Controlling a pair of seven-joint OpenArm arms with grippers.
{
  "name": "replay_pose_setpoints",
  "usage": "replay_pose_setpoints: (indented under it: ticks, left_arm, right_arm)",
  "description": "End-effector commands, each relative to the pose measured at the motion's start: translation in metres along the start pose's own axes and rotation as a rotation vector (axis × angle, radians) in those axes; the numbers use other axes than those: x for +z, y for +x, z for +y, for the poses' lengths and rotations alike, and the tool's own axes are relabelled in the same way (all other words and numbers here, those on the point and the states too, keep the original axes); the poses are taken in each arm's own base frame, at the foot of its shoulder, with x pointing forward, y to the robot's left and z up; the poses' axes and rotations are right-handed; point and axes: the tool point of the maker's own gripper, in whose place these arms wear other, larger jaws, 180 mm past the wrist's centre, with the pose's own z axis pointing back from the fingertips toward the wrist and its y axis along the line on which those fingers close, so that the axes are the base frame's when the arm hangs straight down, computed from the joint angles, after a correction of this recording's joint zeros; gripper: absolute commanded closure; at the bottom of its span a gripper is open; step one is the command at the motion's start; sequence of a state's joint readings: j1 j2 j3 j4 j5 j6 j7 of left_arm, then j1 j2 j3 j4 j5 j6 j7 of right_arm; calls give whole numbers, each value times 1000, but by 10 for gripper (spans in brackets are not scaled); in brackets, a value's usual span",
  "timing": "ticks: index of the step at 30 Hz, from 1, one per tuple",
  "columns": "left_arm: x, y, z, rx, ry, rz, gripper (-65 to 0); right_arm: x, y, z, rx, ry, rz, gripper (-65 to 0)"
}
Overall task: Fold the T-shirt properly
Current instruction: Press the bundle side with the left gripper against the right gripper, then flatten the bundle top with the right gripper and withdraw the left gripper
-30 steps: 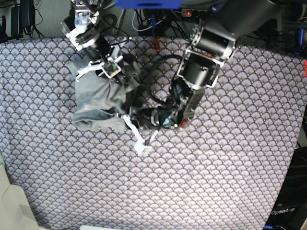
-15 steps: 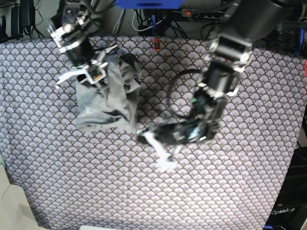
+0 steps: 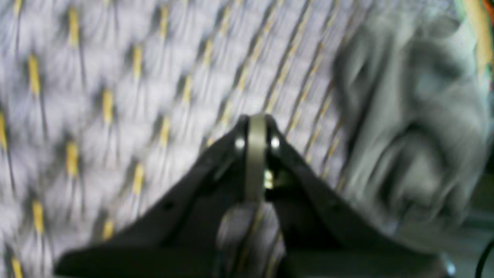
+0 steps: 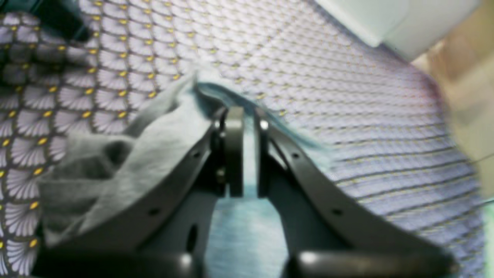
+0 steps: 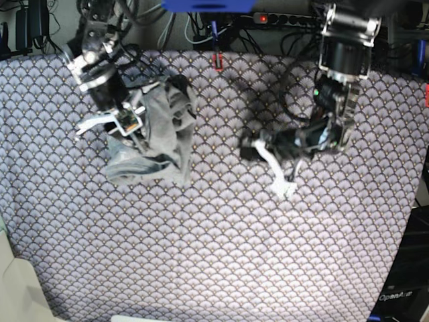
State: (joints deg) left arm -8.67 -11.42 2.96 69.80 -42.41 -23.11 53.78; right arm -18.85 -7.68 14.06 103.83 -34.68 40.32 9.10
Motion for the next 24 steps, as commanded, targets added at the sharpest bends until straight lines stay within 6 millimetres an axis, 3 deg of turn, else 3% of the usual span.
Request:
replay_pose_setpoints:
  ticks: [1, 8, 19, 24]
  left_arm:
    - [11, 32, -9, -34, -24, -92, 0]
    - [33, 29, -4, -22, 0, -121, 0]
    - [38, 8, -12, -24, -5, -102, 0]
    - [46, -3, -14, -43, 3, -93, 0]
  right_arm:
    - [-3, 8, -7, 3, -13, -42, -27]
    - [-24, 3, -5, -11, 20, -43, -28]
    - [-51, 12, 21, 22, 137, -71, -30]
    - [-68, 4, 24, 56, 161, -38, -27]
